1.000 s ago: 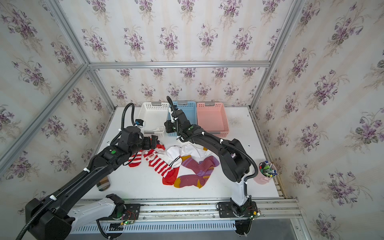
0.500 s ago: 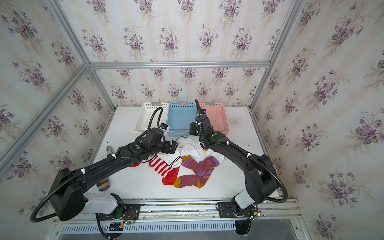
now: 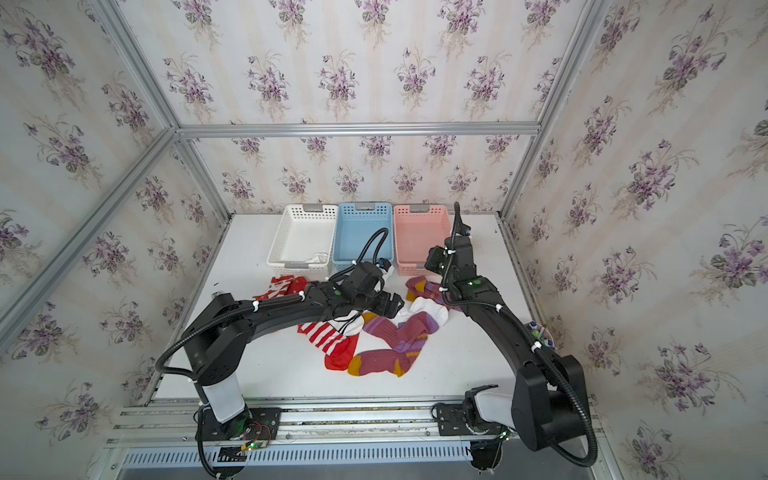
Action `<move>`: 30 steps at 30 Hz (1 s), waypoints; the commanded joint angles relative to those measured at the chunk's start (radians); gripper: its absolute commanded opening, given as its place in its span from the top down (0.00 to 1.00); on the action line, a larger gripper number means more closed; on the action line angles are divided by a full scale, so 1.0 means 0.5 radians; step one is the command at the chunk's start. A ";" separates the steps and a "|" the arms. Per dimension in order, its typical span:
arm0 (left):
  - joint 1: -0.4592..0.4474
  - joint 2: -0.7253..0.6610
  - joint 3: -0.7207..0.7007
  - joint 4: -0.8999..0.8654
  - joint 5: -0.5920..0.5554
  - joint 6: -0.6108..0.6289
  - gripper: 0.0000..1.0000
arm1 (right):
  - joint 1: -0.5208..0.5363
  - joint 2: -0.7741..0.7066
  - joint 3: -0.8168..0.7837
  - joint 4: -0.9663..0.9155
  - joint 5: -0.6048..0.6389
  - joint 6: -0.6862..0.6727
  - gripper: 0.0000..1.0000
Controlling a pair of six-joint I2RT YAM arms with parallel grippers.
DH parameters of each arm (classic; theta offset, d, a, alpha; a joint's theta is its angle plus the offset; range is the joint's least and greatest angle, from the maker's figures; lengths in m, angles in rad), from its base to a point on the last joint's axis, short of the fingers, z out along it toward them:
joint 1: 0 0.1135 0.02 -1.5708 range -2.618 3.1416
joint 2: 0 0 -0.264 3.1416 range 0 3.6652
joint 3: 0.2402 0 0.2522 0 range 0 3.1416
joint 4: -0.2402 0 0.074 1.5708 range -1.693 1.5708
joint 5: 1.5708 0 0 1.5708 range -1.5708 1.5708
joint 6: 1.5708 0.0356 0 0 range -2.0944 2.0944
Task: Sort the socks into the basket by color
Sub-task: Pick up the sock at the center of the board.
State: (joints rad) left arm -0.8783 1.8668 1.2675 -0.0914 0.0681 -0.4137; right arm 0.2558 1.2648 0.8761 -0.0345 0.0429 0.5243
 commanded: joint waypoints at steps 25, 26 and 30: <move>-0.043 0.591 0.445 0.256 0.430 -0.222 0.60 | -0.119 -0.361 -0.186 -0.170 0.049 0.023 0.65; -0.044 0.595 0.449 0.250 0.435 -0.222 0.61 | -0.118 -0.373 -0.191 -0.170 0.046 0.028 0.65; -0.043 0.601 0.447 0.257 0.453 -0.220 0.73 | -0.117 -0.403 -0.223 -0.155 0.034 0.050 0.65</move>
State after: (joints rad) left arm -0.8993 2.1677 1.4857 0.0120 0.2790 -0.5140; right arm 0.1963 1.0729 0.7712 -0.1253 0.0555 0.5251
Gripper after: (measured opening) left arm 0.283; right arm 0.351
